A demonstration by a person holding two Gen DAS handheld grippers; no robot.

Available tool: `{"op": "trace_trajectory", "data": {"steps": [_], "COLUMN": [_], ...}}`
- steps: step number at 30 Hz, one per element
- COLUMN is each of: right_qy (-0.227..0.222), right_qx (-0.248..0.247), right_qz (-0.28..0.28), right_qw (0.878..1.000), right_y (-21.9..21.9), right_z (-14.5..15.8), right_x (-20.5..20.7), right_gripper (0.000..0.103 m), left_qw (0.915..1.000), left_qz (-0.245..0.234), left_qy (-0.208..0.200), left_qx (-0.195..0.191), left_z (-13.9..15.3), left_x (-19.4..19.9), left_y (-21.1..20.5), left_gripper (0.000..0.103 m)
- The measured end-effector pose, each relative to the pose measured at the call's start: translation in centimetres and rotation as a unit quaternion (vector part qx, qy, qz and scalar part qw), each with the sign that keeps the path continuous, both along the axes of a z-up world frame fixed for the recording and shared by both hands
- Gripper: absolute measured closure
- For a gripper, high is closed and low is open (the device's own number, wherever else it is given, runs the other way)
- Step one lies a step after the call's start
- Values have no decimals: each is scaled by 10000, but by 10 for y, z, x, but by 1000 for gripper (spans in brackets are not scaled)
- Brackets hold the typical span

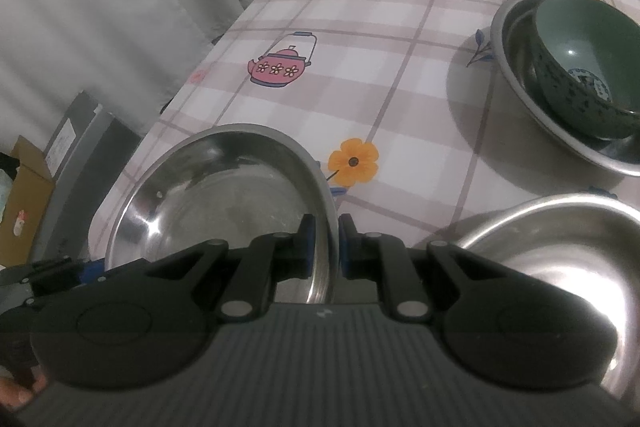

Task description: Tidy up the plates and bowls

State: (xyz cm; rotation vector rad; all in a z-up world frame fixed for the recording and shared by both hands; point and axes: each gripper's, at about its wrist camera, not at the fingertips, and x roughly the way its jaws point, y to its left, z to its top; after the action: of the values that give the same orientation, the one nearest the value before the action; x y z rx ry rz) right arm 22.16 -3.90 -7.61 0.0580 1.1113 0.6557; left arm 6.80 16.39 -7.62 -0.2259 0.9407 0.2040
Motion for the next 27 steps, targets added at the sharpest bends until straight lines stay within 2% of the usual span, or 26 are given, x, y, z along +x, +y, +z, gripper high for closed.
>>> {"op": "trace_trajectory", "data": {"steps": [27], "right_qy": [-169], "right_qx": [197], "right_qz": [-6], "right_qw": [9997], "right_y": [-5], "right_z": [25], "right_x": [-12], "right_gripper": [92], "left_qw": [9991], "left_qz": [-17], "left_qy": [-399], "left_qx": [127], "left_z": [35], "left_x": [-15], "left_y": [-2], "left_gripper": [84]}}
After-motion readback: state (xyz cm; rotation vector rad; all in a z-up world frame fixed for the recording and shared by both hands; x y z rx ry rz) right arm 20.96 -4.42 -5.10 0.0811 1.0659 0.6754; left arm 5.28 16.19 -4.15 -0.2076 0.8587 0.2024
